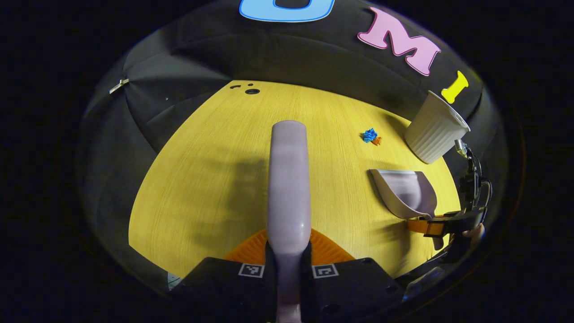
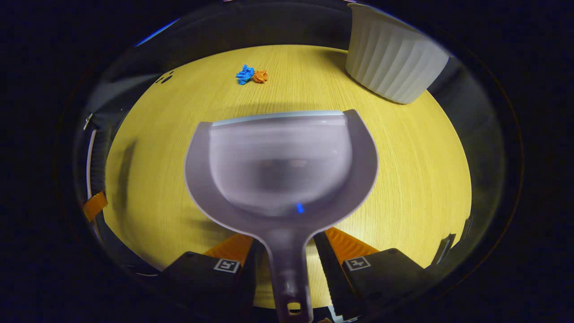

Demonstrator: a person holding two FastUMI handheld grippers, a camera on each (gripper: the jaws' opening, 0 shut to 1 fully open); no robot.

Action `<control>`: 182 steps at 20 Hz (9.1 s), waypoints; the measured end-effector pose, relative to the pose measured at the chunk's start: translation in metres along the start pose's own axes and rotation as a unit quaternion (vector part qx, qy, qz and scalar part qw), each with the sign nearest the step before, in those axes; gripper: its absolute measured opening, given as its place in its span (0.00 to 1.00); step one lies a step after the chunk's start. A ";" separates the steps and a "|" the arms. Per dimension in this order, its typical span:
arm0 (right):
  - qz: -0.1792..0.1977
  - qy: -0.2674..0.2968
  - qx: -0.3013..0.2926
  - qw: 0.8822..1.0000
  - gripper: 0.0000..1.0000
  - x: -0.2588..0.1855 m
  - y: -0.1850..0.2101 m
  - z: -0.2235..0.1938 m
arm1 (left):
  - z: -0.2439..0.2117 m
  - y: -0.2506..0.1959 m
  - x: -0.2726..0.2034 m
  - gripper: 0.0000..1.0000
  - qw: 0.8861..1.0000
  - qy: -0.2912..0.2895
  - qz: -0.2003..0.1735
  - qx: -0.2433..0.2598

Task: Pick up the small broom and dustpan from the desktop, sweep the trash into the dustpan with the broom, and then empty the trash into the garbage bin.

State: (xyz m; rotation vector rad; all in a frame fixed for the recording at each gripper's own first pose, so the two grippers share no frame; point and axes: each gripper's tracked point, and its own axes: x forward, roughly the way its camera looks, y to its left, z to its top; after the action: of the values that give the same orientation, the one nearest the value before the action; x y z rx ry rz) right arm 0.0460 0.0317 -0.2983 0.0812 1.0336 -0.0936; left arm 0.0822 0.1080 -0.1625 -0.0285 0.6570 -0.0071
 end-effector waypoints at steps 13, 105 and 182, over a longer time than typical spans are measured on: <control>0.040 0.021 -0.023 0.999 0.35 -0.006 -0.003 0.001 | 0.033 -0.034 0.043 0.25 0.993 0.038 -0.025 0.112; 0.049 -0.112 0.027 0.992 0.35 0.003 -0.084 0.053 | -0.098 -0.050 0.121 0.25 0.972 0.088 -0.183 0.122; -0.173 -0.379 -0.097 0.904 0.37 -0.052 -0.161 0.152 | -0.053 -0.011 0.098 0.25 0.994 -0.004 -0.105 0.006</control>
State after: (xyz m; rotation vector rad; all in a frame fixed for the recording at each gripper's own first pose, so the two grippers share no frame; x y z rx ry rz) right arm 0.1306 -0.1431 -0.1804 -0.3070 0.2589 -0.3178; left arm 0.1273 0.0944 -0.2641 -0.0865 0.6439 -0.2139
